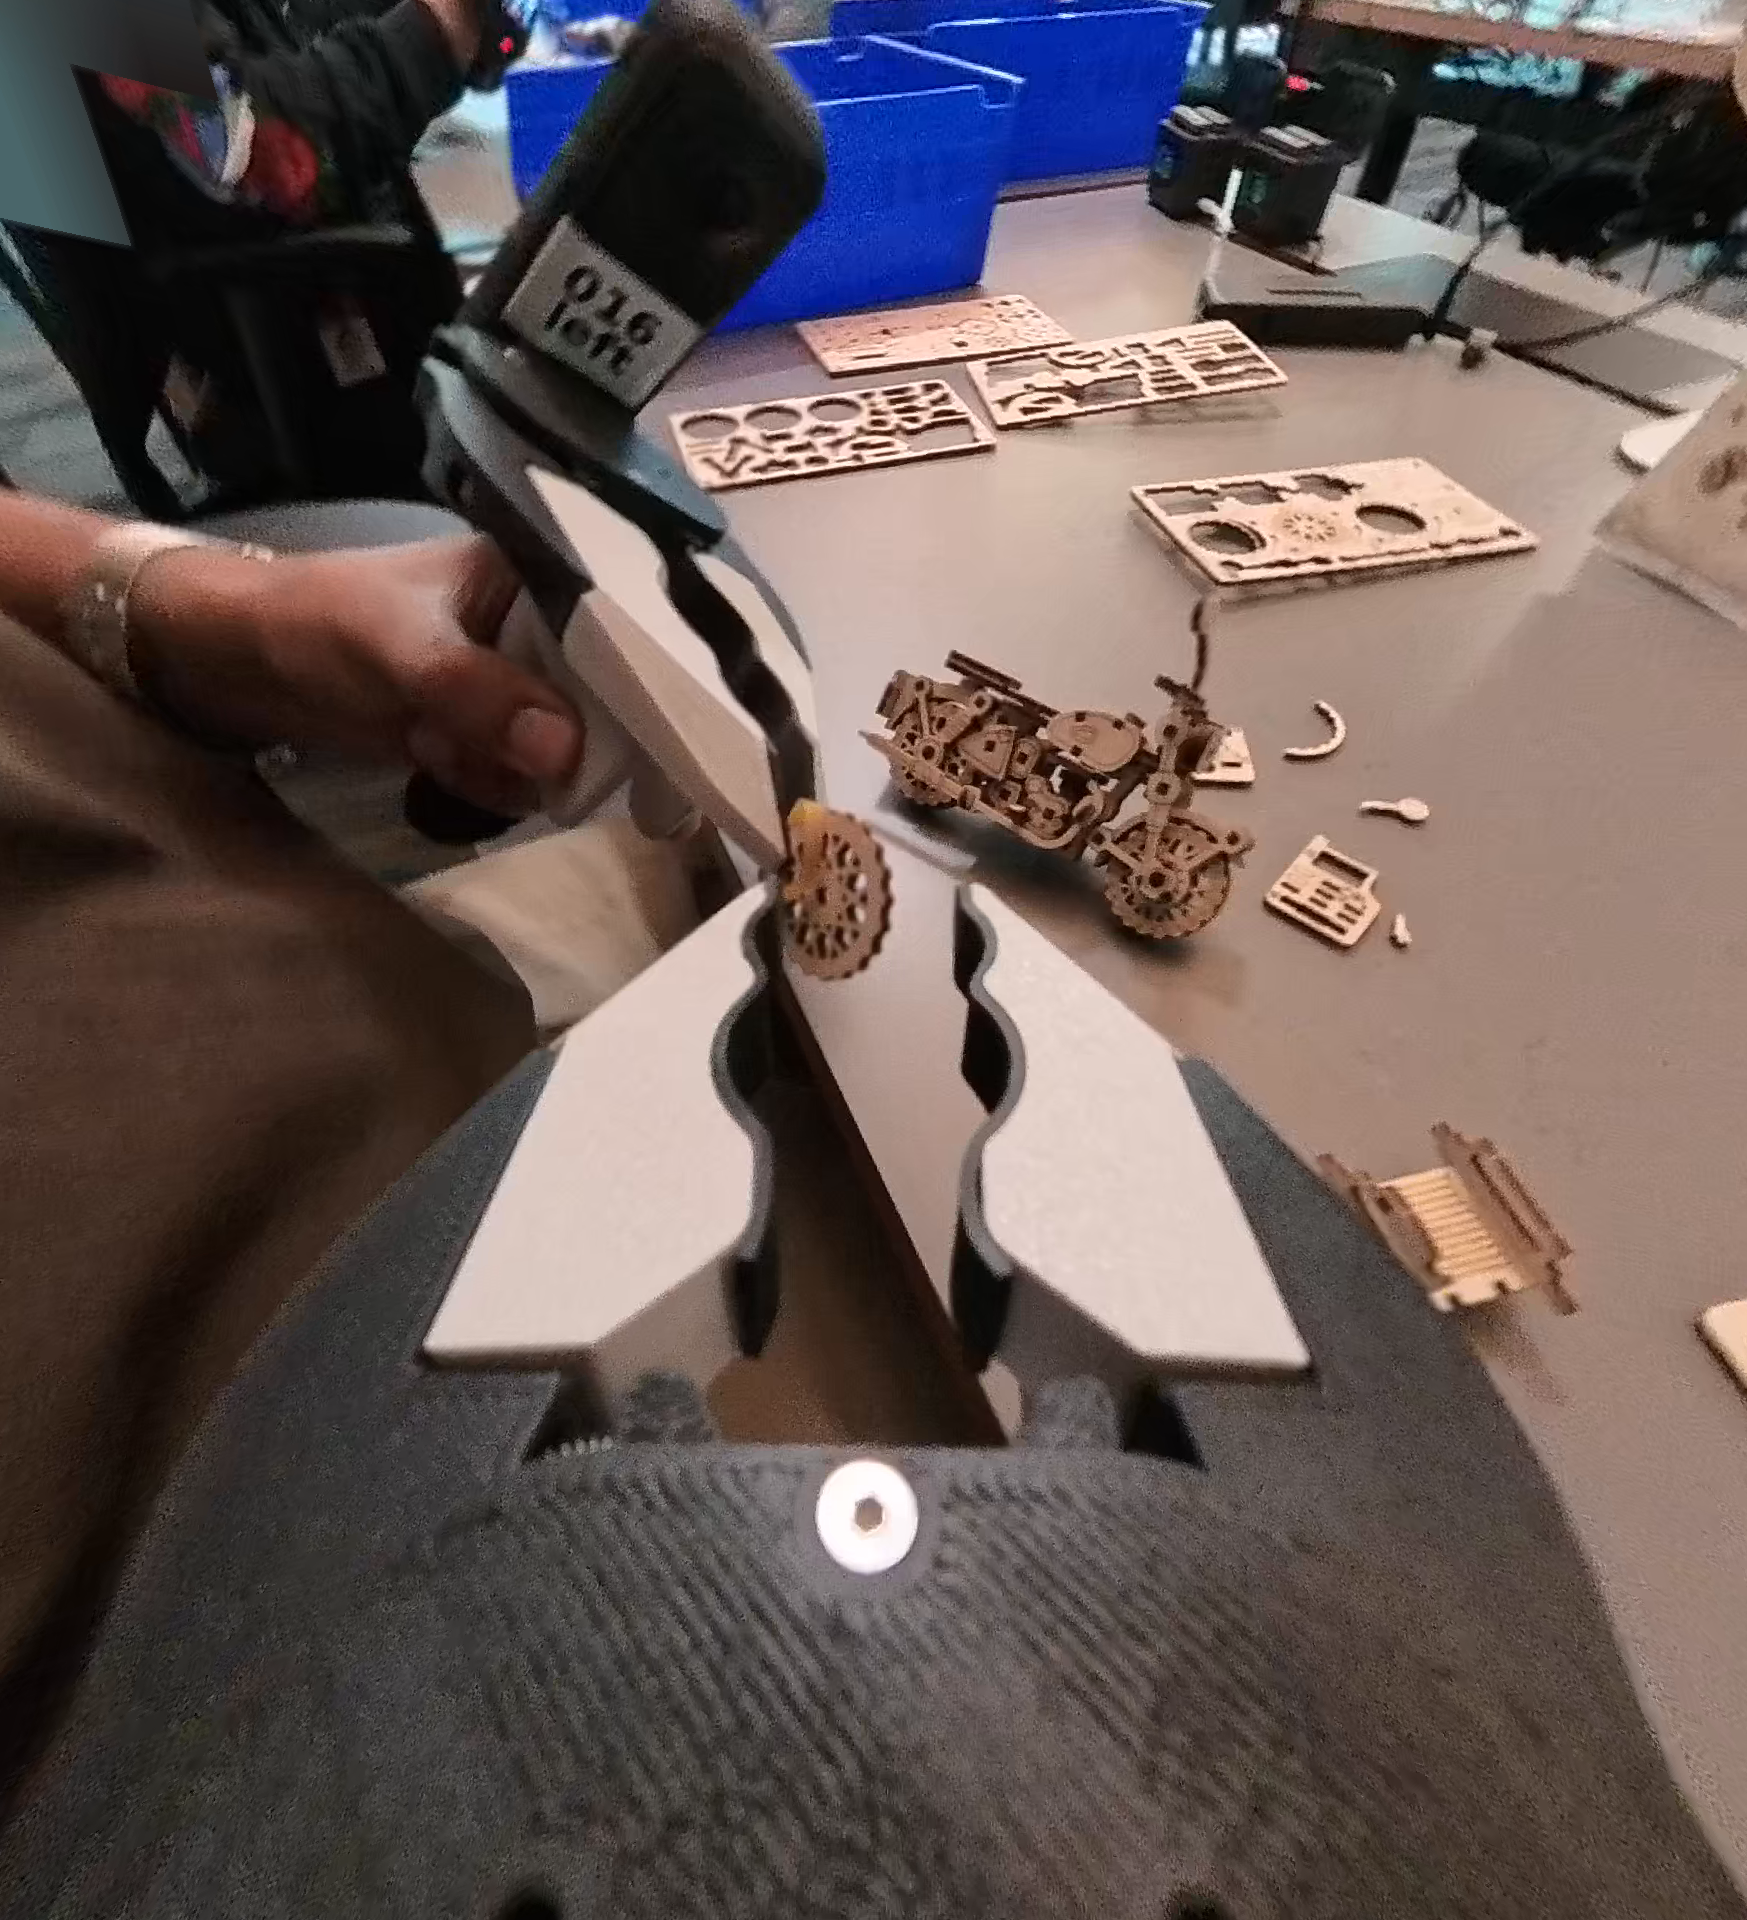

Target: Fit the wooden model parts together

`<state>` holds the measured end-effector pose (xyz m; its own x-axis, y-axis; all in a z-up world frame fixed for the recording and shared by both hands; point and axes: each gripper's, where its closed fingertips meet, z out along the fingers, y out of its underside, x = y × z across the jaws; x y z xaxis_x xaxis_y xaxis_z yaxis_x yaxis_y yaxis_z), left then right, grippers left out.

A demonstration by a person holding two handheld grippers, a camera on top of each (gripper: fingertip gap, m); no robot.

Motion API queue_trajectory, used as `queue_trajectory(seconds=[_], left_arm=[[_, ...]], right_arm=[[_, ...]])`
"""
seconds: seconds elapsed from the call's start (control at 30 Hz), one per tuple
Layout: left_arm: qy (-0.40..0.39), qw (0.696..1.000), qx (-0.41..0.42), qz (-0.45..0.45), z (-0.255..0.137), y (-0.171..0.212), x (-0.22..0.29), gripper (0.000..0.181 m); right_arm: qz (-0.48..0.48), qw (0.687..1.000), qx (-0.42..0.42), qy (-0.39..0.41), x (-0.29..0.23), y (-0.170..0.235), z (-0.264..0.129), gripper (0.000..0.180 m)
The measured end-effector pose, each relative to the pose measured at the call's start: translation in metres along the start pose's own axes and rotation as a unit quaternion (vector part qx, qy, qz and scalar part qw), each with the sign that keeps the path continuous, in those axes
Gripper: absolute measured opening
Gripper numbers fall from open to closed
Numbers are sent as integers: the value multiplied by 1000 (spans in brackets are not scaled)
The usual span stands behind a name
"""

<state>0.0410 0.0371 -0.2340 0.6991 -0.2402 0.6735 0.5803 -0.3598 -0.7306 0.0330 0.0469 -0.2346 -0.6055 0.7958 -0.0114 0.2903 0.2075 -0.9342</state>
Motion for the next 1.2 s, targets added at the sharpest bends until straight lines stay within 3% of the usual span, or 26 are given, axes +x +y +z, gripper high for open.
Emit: queue_trajectory(seconds=[0.1,0.2,0.3,0.83,1.2], left_arm=[[9,999,24,-18,-4,-7,0,1],[22,999,28,-32,-5,-7,2,1],[28,998,33,-41,-5,-7,1,1],[53,996,21,-68,-1,-2,2,3],[67,994,-21,-80,3,11,3,2]], right_arm=[[73,997,4,-13,1,1,7,34],[128,990,27,-50,-6,-4,8,16],[165,983,43,-72,-6,-8,7,10],[242,958,42,-146,-11,-6,2,2],[218,962,5,-163,-19,5,1,2]])
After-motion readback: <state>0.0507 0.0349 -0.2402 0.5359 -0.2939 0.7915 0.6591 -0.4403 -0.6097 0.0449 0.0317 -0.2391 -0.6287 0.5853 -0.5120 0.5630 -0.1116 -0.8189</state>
